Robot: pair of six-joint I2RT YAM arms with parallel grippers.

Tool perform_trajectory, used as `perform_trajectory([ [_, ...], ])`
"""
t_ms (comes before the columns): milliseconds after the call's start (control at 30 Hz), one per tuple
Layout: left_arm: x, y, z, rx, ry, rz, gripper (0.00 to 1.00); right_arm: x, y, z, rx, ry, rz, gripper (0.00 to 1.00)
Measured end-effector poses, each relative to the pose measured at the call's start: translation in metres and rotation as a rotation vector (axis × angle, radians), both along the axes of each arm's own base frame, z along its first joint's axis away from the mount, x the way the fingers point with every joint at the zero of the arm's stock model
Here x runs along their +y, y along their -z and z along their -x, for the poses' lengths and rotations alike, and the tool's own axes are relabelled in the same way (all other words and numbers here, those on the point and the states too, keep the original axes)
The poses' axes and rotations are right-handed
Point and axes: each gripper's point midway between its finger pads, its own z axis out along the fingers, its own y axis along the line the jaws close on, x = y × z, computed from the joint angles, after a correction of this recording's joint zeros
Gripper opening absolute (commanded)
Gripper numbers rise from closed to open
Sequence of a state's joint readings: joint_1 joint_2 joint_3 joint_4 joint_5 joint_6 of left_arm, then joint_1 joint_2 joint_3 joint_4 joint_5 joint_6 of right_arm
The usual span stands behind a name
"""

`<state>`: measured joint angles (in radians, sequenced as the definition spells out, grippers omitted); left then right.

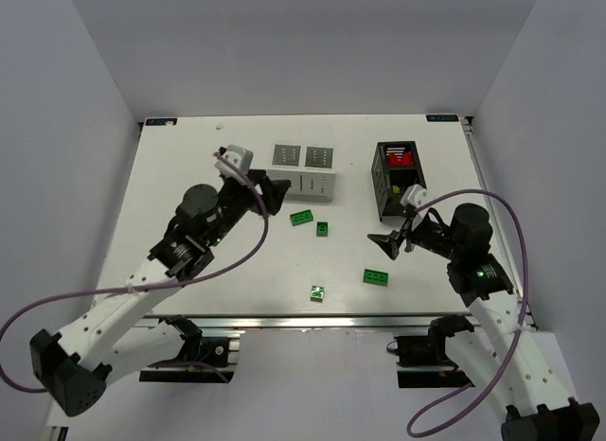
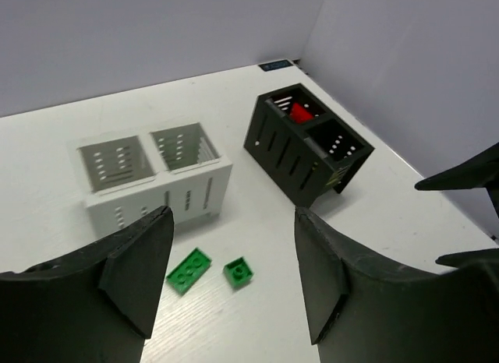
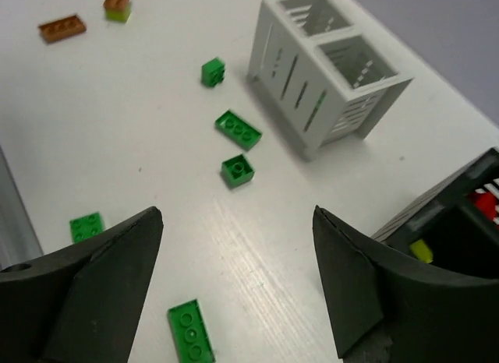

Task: Sort the legos into containers by color

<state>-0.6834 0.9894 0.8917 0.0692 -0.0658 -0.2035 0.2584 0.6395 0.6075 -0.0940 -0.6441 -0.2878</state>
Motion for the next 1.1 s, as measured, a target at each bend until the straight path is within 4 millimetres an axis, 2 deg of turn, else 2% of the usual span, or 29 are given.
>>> perform_trajectory([
  [167, 0.041, -0.01, 0.018, -0.07, -0.106, -0.01, 0.75, 0.011, 0.038, -0.002, 0.07, -0.086, 0.102, 0.84],
  [267, 0.054, -0.015, 0.023, -0.101, -0.145, -0.003, 0.75, 0.013, 0.066, -0.005, 0.127, -0.097, 0.179, 0.84],
  [367, 0.06, -0.011, 0.017, -0.094, -0.184, -0.013, 0.75, 0.009, 0.083, -0.01, 0.157, -0.081, 0.235, 0.82],
  [433, 0.064, -0.001, 0.007, -0.066, -0.224, -0.028, 0.79, 0.006, 0.089, -0.013, 0.171, -0.06, 0.256, 0.82],
  [500, 0.074, 0.011, -0.006, -0.023, -0.297, -0.035, 0.85, 0.002, 0.09, -0.017, 0.168, -0.026, 0.268, 0.81],
  [567, 0.094, 0.031, -0.025, 0.043, -0.4, -0.051, 0.89, -0.004, 0.088, -0.023, 0.162, 0.021, 0.273, 0.81],
  [633, 0.124, 0.049, -0.042, 0.117, -0.529, -0.042, 0.97, -0.01, 0.083, -0.029, 0.151, 0.084, 0.273, 0.82],
  [733, 0.169, 0.074, -0.062, 0.214, -0.715, -0.023, 0.98, -0.018, 0.072, -0.038, 0.126, 0.168, 0.252, 0.83],
  [833, 0.204, 0.098, -0.075, 0.308, -0.867, -0.013, 0.98, -0.024, 0.06, -0.043, 0.104, 0.23, 0.229, 0.84],
  [967, 0.239, 0.132, -0.089, 0.439, -1.02, 0.001, 0.98, -0.024, 0.052, -0.046, 0.086, 0.266, 0.219, 0.84],
  [1100, 0.274, 0.169, -0.092, 0.569, -1.15, 0.001, 0.98, -0.02, 0.051, -0.045, 0.075, 0.264, 0.225, 0.84],
])
